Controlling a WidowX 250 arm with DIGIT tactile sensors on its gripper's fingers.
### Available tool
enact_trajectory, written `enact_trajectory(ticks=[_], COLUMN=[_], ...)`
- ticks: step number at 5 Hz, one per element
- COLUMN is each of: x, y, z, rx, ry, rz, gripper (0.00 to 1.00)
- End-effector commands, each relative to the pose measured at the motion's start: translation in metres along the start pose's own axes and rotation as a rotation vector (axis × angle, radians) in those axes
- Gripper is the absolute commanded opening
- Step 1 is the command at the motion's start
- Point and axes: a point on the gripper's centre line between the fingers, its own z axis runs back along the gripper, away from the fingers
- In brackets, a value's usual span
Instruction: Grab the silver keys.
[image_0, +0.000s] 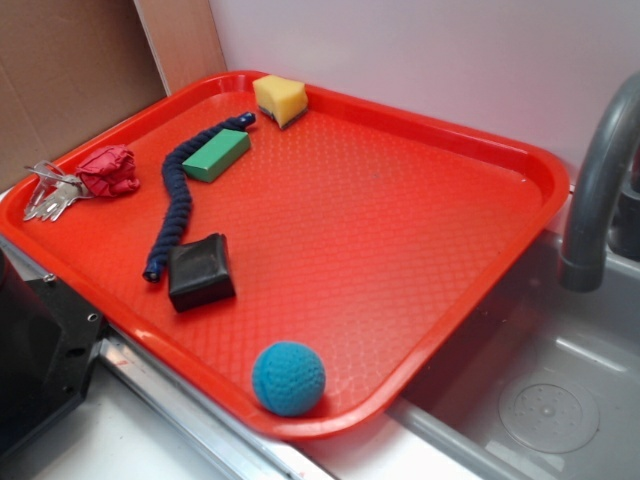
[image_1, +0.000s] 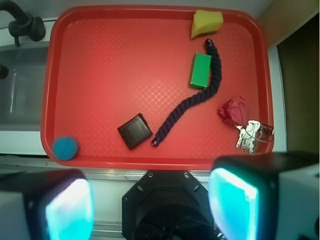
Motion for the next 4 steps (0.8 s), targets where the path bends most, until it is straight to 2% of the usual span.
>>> enact_trajectory(ticks=[1, 2, 3, 4], x=[0.000, 0.002, 0.006, 0.003], y=[0.000, 0.039, 0.069, 0.076], z=[0.000, -0.028, -0.054, -0.075], rx=[0.000, -0.001, -0.092, -0.081], ry=[0.000, -0.063, -0.195, -0.151], rz=[0.000, -0.143, -0.389, -0.647], gripper=[1.00, 1.00, 1.00, 1.00])
